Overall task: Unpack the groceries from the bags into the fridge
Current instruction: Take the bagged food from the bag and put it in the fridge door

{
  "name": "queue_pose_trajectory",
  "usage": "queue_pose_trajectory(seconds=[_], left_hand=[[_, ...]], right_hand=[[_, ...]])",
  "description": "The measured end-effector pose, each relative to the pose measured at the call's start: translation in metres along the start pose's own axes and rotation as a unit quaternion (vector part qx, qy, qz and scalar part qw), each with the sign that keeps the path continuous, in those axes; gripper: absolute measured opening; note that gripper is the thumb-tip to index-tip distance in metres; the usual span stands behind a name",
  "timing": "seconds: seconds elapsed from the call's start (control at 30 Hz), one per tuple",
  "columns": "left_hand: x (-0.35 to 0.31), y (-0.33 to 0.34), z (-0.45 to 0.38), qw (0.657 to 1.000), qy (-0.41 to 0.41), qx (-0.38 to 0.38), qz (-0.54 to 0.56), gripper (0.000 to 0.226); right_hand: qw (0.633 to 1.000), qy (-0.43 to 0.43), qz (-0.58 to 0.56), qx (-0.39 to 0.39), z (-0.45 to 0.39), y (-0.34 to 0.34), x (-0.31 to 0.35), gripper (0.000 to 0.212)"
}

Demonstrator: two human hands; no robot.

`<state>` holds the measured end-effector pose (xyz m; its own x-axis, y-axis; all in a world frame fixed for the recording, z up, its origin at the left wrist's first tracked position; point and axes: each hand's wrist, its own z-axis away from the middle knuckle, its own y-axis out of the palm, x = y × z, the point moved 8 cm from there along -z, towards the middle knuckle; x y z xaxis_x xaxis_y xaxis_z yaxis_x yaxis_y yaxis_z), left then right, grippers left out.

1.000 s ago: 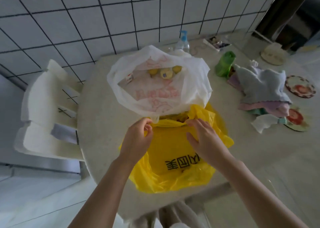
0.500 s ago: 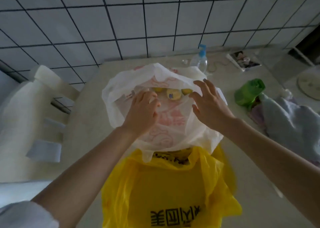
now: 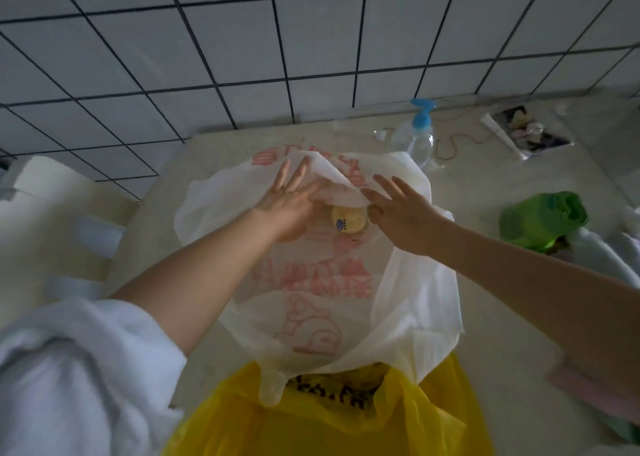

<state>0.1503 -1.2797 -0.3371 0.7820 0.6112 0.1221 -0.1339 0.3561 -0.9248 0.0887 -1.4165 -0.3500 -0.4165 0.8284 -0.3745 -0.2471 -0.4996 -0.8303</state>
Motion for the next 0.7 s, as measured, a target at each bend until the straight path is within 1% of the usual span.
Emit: queue_pose_trajectory(seconds=[0.1, 0.13, 0.27, 0.33, 0.4, 0.5, 0.57, 0.7], left_hand=[[0.023, 0.0, -0.016, 0.997, -0.05, -0.022, 0.059, 0.076], [0.031, -0.003, -0.021, 0.995, -0.066, -0.037, 0.064, 0.076], [0.049, -0.021, -0.043, 0.991, -0.1, -0.078, 0.044, 0.075], [0.051, -0.025, -0.053, 0.991, -0.105, -0.078, 0.03, 0.081], [0.052, -0.023, -0.061, 0.991, -0.108, -0.068, 0.027, 0.085], [0.05, -0.019, -0.07, 0.993, -0.103, -0.055, 0.033, 0.08], [0.047, -0.016, -0.074, 0.993, -0.096, -0.049, 0.042, 0.076], [0.05, -0.014, -0.075, 0.996, -0.079, -0.04, 0.028, 0.076]], right_hand=[[0.998, 0.043, -0.036, -0.03, -0.008, 0.0, -0.026, 0.05], [0.997, 0.06, -0.034, -0.043, -0.01, -0.002, -0.036, 0.052], [0.992, 0.11, -0.008, -0.053, -0.023, -0.008, -0.065, 0.065], [0.992, 0.111, 0.007, -0.053, -0.029, -0.005, -0.071, 0.071], [0.993, 0.108, 0.025, -0.044, -0.033, 0.001, -0.076, 0.073], [0.993, 0.102, 0.046, -0.03, -0.036, 0.01, -0.082, 0.075], [0.994, 0.09, 0.053, -0.035, -0.039, 0.012, -0.085, 0.076], [0.995, 0.08, 0.056, -0.028, -0.043, 0.019, -0.092, 0.091]])
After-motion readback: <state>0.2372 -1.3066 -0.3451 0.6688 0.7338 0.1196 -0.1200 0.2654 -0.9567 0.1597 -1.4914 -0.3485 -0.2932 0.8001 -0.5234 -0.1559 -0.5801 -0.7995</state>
